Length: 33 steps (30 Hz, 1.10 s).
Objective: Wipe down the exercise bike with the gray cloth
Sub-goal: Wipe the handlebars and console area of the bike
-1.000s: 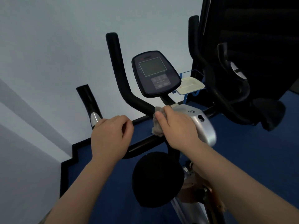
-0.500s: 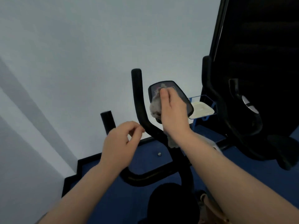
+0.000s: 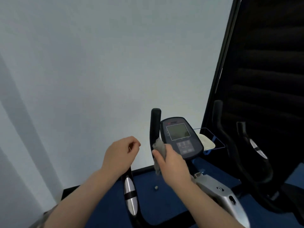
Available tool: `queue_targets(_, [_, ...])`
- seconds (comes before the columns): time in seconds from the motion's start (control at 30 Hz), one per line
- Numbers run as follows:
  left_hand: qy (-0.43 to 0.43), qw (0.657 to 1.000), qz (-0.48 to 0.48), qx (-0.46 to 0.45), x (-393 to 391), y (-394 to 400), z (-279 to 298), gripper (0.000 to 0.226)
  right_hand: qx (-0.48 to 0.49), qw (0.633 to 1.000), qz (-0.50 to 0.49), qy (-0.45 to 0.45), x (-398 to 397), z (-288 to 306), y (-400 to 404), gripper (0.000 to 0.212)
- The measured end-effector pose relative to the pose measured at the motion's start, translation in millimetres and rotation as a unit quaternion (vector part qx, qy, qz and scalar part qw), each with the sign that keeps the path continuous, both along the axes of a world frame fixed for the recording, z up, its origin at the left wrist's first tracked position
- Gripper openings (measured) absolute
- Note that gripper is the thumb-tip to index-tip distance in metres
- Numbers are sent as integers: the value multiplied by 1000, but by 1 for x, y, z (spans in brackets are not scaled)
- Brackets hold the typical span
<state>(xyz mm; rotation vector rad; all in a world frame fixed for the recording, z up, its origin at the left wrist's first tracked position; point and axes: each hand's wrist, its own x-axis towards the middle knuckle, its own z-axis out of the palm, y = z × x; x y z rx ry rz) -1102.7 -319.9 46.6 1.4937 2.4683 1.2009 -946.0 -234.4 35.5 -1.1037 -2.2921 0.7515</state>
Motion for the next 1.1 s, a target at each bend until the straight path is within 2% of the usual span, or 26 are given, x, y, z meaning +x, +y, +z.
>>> queue_targets(0.17, [-83,994,5,76,-4,0,-13,20,15,999,27,-25,27,-17,-9,30])
queue_targets(0.27, [-79,990,2,119,-6,4,-20,28,4,1000,13,-16,11,-8,4,33])
queue_targets(0.37, [-76,984,5,159,-6,7,-23,33,24,999,-27,37,-7,-7,0,28])
queue_targets(0.43, [-83,979,10,185,-4,9,-24,37,56,998,-12,11,1,-13,-5,29])
queue_targets(0.5, [-91,977,10,195,-3,10,-26,44,32,999,25,-34,14,-12,0,28])
queue_targets(0.57, [-93,977,2,193,-4,10,-27,52,6,999,30,-30,14,1,14,26])
queue_targets(0.63, [-92,976,-1,196,-5,11,-29,55,30,996,-8,80,2,21,28,23])
queue_targets(0.73, [-85,977,-5,198,-5,10,-30,55,53,948,-34,313,-33,51,39,11])
queue_targets(0.8, [-78,977,-9,200,-5,10,-30,55,5,916,23,401,-57,63,42,3])
queue_targets(0.87, [-70,977,-9,199,-6,10,-29,55,-34,895,67,441,-74,57,38,6])
queue_targets(1.0, [-75,976,-17,204,-5,9,-29,54,-42,927,48,370,-62,16,29,12])
queue_targets(1.07, [-72,975,-21,209,-5,10,-30,54,-48,949,53,306,-52,21,38,6])
queue_targets(1.1, [-68,975,-22,211,-5,10,-30,54,-55,950,59,302,-51,30,43,3])
